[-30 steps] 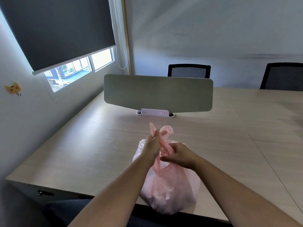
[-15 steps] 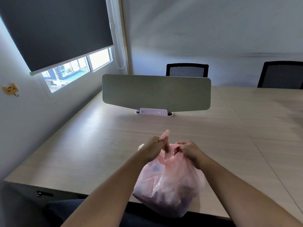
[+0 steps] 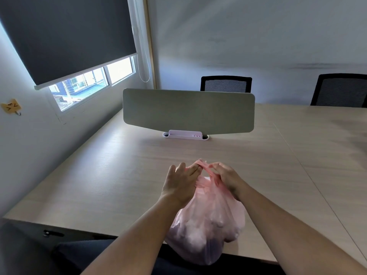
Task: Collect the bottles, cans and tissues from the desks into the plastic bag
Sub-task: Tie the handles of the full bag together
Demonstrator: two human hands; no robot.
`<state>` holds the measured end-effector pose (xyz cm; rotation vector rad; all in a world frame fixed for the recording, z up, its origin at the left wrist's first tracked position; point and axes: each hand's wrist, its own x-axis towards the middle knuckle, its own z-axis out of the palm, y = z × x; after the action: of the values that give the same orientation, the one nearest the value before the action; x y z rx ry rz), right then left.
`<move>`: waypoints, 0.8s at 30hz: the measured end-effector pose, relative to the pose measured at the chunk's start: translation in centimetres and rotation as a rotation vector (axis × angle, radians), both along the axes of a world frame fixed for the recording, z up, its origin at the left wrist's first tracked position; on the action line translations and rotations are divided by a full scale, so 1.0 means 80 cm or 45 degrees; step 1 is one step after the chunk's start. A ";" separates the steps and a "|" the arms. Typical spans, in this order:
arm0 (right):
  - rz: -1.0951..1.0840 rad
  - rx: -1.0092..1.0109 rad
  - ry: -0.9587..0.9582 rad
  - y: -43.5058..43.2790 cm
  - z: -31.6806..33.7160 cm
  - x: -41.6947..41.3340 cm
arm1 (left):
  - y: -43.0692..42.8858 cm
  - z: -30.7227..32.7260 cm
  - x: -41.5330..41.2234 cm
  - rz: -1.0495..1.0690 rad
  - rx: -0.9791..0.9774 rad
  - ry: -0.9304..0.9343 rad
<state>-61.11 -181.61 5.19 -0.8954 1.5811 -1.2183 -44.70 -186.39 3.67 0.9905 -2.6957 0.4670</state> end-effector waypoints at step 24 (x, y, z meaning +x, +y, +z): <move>-0.322 -0.138 0.193 -0.019 0.017 -0.003 | -0.009 0.003 -0.007 -0.108 0.346 0.848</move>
<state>-61.38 -183.16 6.56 -0.8937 1.8053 -1.4531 -45.27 -187.10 3.88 0.8862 -2.2020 -0.2257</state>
